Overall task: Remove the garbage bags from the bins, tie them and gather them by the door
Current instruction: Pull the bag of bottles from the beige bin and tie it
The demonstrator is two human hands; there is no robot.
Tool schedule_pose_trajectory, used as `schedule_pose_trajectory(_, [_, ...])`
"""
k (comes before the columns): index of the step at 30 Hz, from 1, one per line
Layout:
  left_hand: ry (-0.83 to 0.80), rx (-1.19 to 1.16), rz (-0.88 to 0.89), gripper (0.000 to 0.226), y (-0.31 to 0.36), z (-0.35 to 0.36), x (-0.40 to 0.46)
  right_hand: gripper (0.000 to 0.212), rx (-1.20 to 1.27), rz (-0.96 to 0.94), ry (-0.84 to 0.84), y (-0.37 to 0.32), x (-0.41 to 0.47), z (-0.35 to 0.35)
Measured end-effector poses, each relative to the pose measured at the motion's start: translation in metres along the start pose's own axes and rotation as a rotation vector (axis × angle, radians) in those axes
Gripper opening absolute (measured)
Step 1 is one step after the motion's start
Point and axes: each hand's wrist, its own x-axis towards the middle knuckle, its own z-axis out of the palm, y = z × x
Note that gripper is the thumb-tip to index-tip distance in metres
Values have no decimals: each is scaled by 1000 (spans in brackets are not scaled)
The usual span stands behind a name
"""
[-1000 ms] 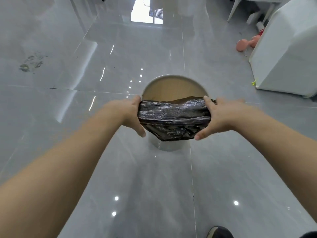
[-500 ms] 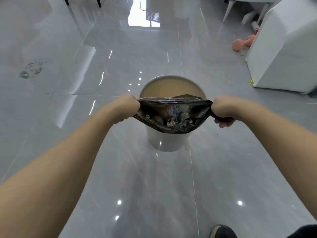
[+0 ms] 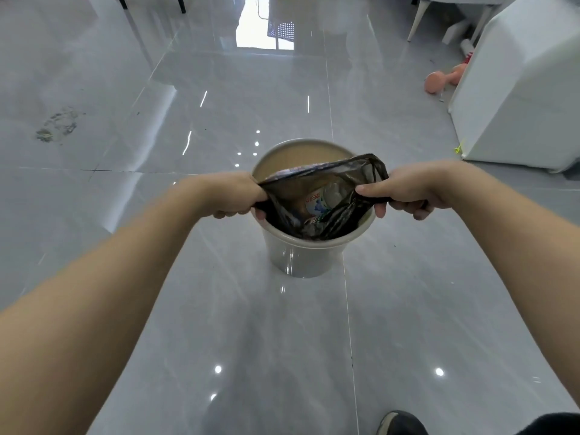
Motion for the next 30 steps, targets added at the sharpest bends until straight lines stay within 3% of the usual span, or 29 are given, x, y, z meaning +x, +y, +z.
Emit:
schedule_pose_trajectory(6, [157, -555, -60, 31, -9, -4, 3, 48, 607, -143, 15, 6, 12, -6])
schedule_pose_trajectory(10, [219, -922, 140, 32, 19, -13, -7, 46, 1142, -400, -50, -23, -5, -20])
schedule_pose_trajectory(13, [275, -1125, 313, 31, 39, -28, -24, 44, 1363, -556, -36, -47, -24, -26])
schedule_pose_trajectory(17, [465, -1317, 487, 34, 50, -62, -58, 23, 1444, -777, -30, -85, -53, -22])
schedule_pose_trajectory(24, [837, -1504, 588, 42, 21, -116, -121, 16, 1445, -1116, -223, -180, -97, -8])
schedule_pose_trajectory(27, [945, -1398, 627, 51, 2, -127, -148, 20, 1392, -1179, -277, -220, -113, 6])
schedule_pose_trajectory(30, [1055, -1252, 568, 35, -38, -131, -164, 26, 1253, -1079, -284, -250, -113, 38])
